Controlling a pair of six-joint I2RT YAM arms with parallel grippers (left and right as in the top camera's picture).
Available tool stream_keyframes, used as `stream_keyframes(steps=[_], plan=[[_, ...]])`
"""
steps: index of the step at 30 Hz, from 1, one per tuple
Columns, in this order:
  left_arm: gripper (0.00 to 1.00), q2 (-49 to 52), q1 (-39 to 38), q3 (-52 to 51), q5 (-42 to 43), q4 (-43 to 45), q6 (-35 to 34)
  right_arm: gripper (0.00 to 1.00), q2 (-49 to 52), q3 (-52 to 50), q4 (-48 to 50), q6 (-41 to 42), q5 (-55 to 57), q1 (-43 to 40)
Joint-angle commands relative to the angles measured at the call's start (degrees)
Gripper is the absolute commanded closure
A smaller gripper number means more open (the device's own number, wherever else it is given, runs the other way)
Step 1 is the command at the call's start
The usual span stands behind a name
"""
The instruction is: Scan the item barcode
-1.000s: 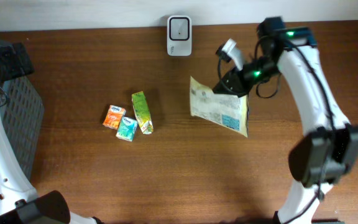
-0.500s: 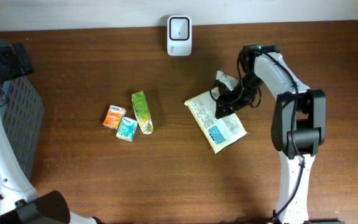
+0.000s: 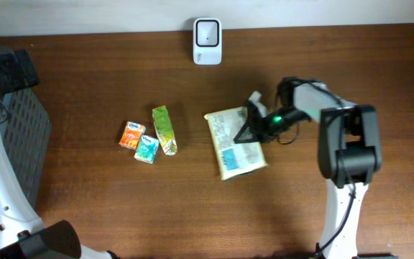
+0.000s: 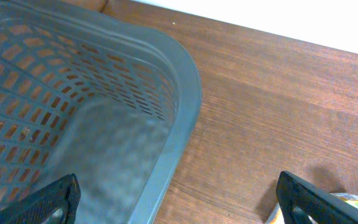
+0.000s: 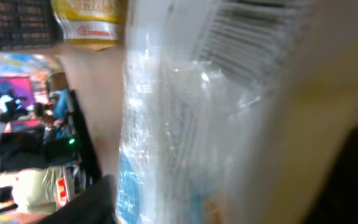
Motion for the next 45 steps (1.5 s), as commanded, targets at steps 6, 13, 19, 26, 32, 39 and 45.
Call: stream_keyframes(steps=[6,13,19,26,32,39,45], plan=[[0.01,-0.3,0.3,0.7,-0.2,0.1,0.5,0.96,2.7,0.1,2.5,9.1,5.1,-0.5],[0.01,-0.3,0.3,0.7,-0.2,0.1,0.5,0.52,-2.8,9.2,-4.7,5.4,24.0,1.3],[0.01,-0.3,0.3,0.7,-0.2,0.1,0.5,0.32,-2.9,30.0,-18.9,8.7,27.4,2.7],[0.01,-0.3,0.3,0.7,-0.2,0.1,0.5,0.79,-2.6,26.0,-14.7,23.1,27.2,18.2],[0.01,-0.3,0.3,0.7,-0.2,0.1,0.5,0.82,-2.6,14.2,-13.3,36.5,45.4,26.3],[0.01,-0.3,0.2,0.7,-0.2,0.1,0.5,0.84,-3.6,12.3,-17.3,45.1,61.2,12.3],[0.01,-0.3,0.2,0.7,-0.2,0.1,0.5,0.75,-4.2,12.3,-6.1,38.2,51.8,-5.6]])
